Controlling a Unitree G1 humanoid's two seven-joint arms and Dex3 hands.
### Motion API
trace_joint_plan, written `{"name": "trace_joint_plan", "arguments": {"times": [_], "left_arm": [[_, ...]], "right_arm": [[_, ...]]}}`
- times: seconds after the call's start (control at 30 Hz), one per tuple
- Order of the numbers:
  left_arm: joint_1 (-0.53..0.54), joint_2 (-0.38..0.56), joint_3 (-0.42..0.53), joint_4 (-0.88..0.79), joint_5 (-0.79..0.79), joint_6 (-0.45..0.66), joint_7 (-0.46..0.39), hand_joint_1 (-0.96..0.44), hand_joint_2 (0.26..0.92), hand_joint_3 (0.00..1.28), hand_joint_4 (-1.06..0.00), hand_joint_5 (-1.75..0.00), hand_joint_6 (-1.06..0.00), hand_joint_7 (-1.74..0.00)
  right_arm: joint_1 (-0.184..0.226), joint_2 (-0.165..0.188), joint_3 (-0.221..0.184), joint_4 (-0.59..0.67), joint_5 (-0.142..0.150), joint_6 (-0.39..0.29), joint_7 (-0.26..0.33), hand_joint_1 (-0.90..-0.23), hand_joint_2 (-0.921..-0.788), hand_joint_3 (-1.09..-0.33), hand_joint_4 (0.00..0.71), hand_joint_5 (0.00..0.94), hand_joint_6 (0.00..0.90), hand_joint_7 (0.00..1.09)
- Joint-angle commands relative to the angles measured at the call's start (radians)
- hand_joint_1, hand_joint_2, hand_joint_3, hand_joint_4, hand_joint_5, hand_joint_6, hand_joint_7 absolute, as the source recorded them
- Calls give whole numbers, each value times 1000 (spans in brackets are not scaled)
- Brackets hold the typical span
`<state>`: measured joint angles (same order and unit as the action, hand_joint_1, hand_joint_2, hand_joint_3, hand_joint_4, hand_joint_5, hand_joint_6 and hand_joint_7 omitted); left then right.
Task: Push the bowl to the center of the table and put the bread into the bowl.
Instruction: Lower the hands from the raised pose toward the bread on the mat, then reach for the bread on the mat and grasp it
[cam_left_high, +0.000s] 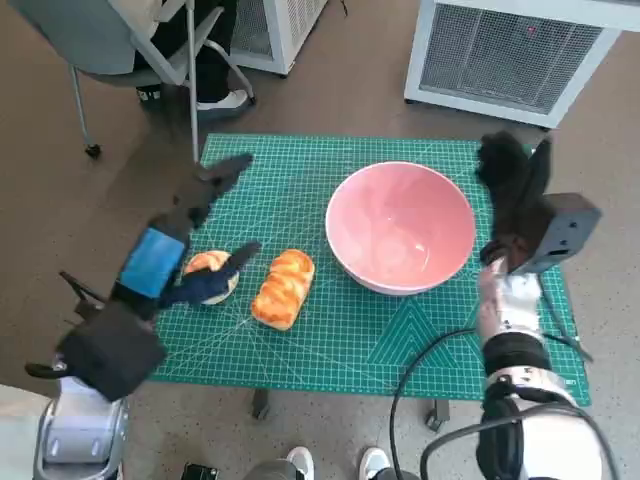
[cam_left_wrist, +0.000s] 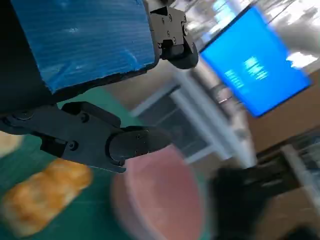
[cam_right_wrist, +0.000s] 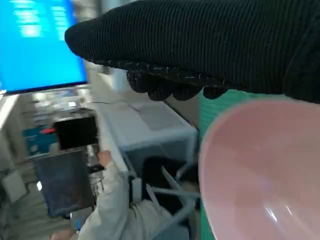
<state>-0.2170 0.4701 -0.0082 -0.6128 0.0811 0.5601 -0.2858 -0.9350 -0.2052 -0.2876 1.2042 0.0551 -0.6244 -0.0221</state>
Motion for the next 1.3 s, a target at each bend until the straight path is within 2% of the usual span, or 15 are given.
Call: {"name": "trace_joint_plan", "arguments": {"times": [0.03, 0.17, 0.3, 0.4, 0.6, 0.8, 1.03, 1.3], "left_arm": [[10, 36, -63, -45, 85, 59, 1, -336, 921, 318, -255, -25, -164, -347], [18, 52, -123, -61, 159, 101, 1, -349, 921, 291, -289, -11, -232, -248], [19, 64, -201, -65, 243, 143, -4, -369, 921, 274, -315, -7, -280, -176], [14, 65, -257, -55, 300, 173, -11, -383, 921, 268, -322, -5, -294, -143], [2, 45, -341, -18, 375, 220, -25, -397, 921, 259, -316, -1, -286, -106], [-12, 17, -380, 44, 408, 221, -29, -402, 921, 260, -298, 0, -278, -83], [-32, -8, -406, 120, 426, 206, -29, -402, 921, 267, -283, 0, -272, -65], [-62, -45, -438, 224, 454, 195, -21, -407, 921, 272, -283, -2, -269, -50]], "right_arm": [[25, -34, 52, -83, -62, -125, -15, -479, -921, -793, 308, 5, 3, 647], [48, -60, 78, -175, -90, -224, -9, -501, -921, -778, 322, 11, 3, 652], [83, -76, 98, -290, -103, -300, 4, -508, -921, -758, 338, 18, 9, 655], [110, -86, 111, -376, -119, -337, 3, -514, -921, -750, 336, 16, 14, 654], [154, -104, 130, -490, -127, -384, 11, -541, -921, -739, 324, 9, 11, 646], [188, -105, 138, -567, -126, -376, 10, -549, -921, -736, 321, 6, 12, 640], [230, -94, 142, -656, -143, -333, -6, -561, -921, -736, 322, 6, 16, 636], [258, -90, 143, -712, -172, -297, -22, -565, -921, -742, 320, 4, 18, 632]]}}
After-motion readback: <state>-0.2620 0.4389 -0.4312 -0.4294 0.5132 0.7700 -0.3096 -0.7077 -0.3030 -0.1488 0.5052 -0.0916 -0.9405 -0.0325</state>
